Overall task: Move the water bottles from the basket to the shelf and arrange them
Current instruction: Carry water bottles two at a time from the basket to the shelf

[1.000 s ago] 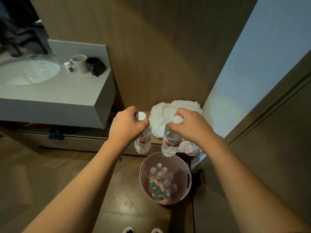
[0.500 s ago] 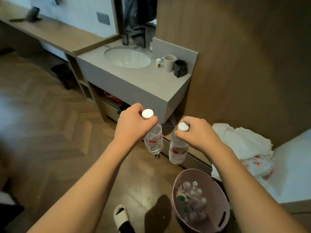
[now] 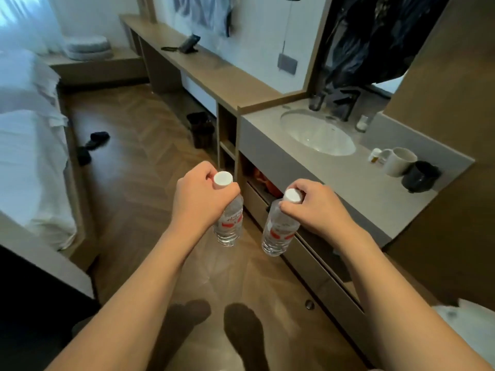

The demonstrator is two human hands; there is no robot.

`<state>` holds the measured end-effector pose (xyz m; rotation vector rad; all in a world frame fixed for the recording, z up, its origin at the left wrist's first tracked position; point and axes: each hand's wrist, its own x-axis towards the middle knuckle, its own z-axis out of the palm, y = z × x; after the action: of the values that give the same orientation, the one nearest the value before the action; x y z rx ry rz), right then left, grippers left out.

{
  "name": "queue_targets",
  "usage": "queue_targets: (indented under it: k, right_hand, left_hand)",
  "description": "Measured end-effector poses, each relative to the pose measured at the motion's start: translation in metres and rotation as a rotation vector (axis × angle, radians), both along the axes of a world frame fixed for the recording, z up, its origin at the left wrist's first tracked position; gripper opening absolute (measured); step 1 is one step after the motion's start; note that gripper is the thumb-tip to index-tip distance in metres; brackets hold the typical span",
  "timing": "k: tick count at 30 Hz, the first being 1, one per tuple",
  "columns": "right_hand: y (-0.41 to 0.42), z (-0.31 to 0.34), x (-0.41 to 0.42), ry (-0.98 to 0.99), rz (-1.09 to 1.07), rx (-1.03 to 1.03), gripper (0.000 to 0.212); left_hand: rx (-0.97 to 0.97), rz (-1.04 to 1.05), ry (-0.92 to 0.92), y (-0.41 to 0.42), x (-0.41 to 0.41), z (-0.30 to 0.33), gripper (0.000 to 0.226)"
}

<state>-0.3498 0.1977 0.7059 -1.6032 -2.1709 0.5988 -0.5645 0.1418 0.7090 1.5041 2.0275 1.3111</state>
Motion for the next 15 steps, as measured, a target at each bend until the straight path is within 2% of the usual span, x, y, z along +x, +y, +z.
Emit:
queue_targets:
  k: [8,15]
  right_hand:
    - [0.092,-0.014,-0.113,-0.005,0.146,-0.049,0.019]
    - [0.209,-0.028,-0.202,0.012,0.243,-0.077,0.021]
  left_hand:
    - [-0.064,0.188,0.016,0.067,-0.105,-0.017,0.028]
    - [-0.069,0.283,0.079,0.169,-0.185,-0.022,0.027]
